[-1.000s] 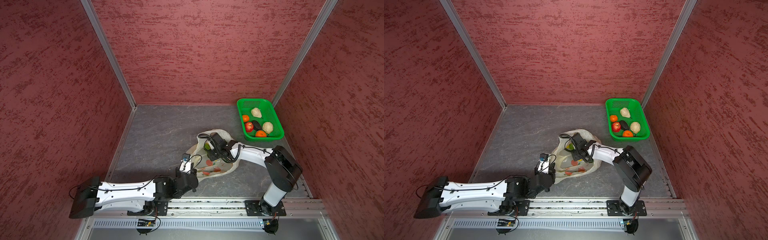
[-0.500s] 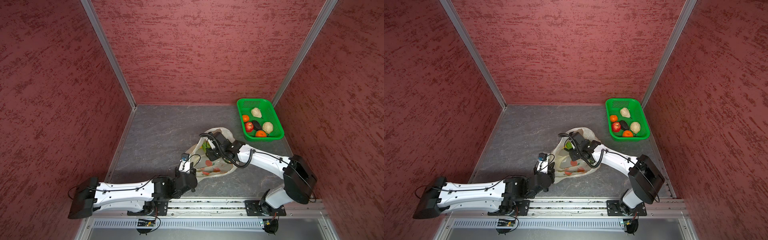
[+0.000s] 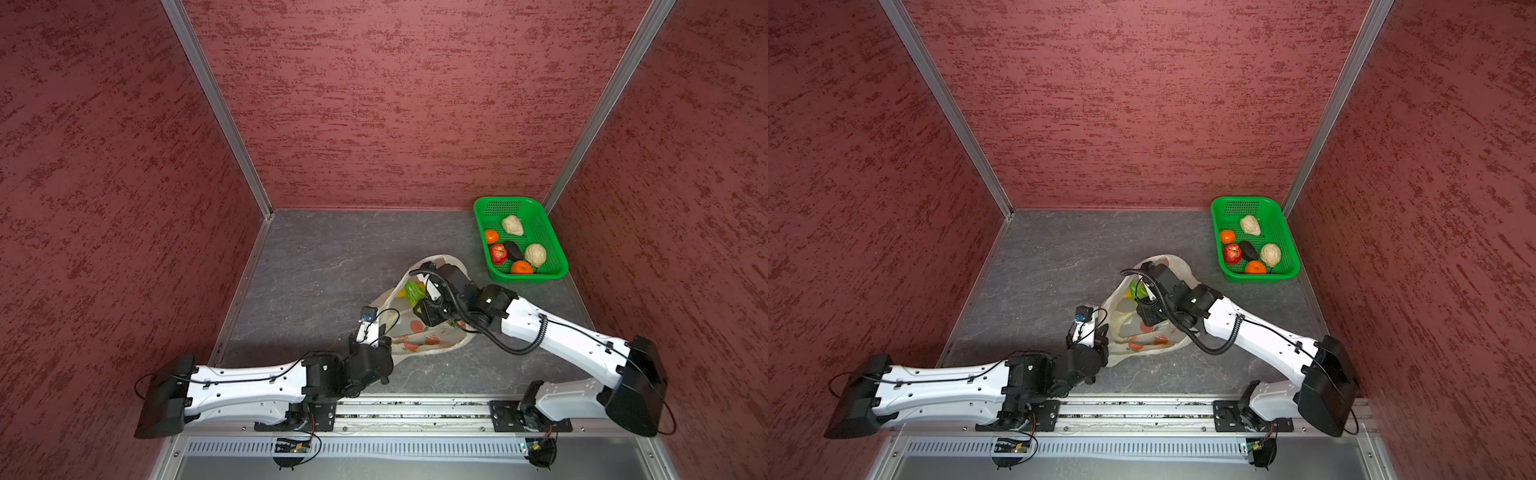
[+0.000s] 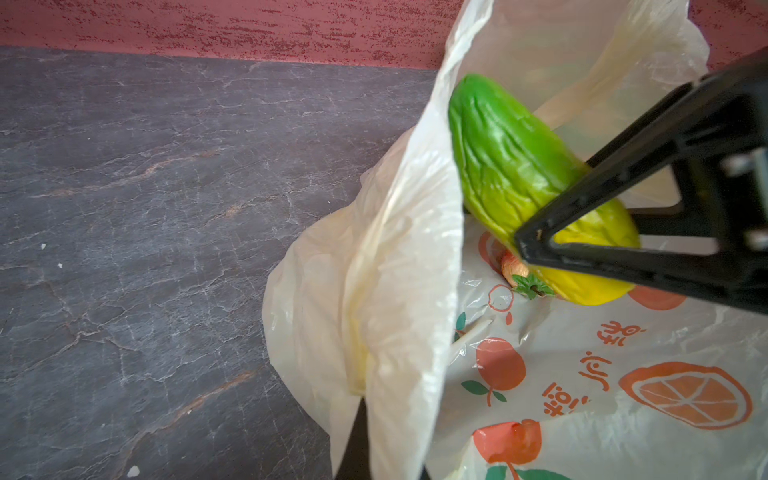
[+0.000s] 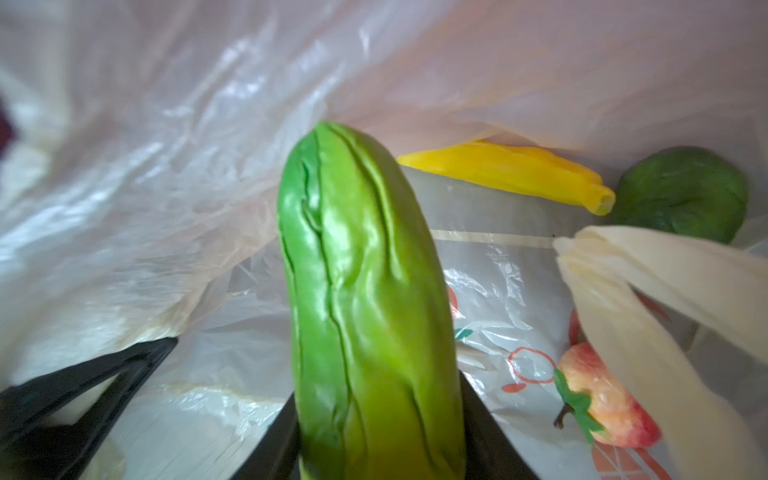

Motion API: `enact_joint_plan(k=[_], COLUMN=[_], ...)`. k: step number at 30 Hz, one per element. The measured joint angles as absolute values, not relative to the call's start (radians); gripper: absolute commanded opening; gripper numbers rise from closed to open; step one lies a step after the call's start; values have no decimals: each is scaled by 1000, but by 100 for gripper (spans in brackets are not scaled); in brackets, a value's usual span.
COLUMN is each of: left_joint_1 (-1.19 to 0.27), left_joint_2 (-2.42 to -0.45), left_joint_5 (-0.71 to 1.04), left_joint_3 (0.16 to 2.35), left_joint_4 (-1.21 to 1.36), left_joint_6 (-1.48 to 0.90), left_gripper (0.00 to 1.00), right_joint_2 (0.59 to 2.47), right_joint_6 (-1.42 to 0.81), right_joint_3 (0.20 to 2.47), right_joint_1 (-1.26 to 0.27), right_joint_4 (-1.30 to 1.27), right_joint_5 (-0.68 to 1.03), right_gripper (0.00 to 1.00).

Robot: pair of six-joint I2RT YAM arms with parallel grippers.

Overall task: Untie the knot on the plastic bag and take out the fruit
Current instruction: 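Close the right gripper on the green-yellow papaya and lift it out, then carry the papaya with the right gripper and release it into the basket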

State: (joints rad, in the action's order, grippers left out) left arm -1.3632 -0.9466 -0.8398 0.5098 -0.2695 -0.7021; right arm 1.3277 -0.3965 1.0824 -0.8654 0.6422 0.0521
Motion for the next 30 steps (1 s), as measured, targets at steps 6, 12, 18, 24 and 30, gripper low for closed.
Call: enact_joint_plan(k=[6, 12, 18, 24, 30], left_joint_1=[-1363, -1364, -1364, -1364, -1364], left_joint_2=[-936, -919, -908, -909, -914], left_joint_5=[-847, -857, -868, -870, -870], left_joint_3=[509, 508, 508, 508, 509], left_joint_4=[-270, -284, -298, -300, -299], left_joint_6=[-702, -702, -702, -703, -703], left_gripper=[0, 0, 0, 0, 0], right_joint_2=[1274, 1235, 1216, 1213, 1286], right_joint_6=[-416, -420, -407, -373, -329], right_joint_3=[1136, 1249, 1334, 1341, 1338], right_joint_1=[-868, -859, -768, -554, -321], right_joint_4=[722, 809, 850, 847, 784], right_joint_5=[61, 39, 30, 33, 27], right_gripper=[35, 35, 35, 35, 35])
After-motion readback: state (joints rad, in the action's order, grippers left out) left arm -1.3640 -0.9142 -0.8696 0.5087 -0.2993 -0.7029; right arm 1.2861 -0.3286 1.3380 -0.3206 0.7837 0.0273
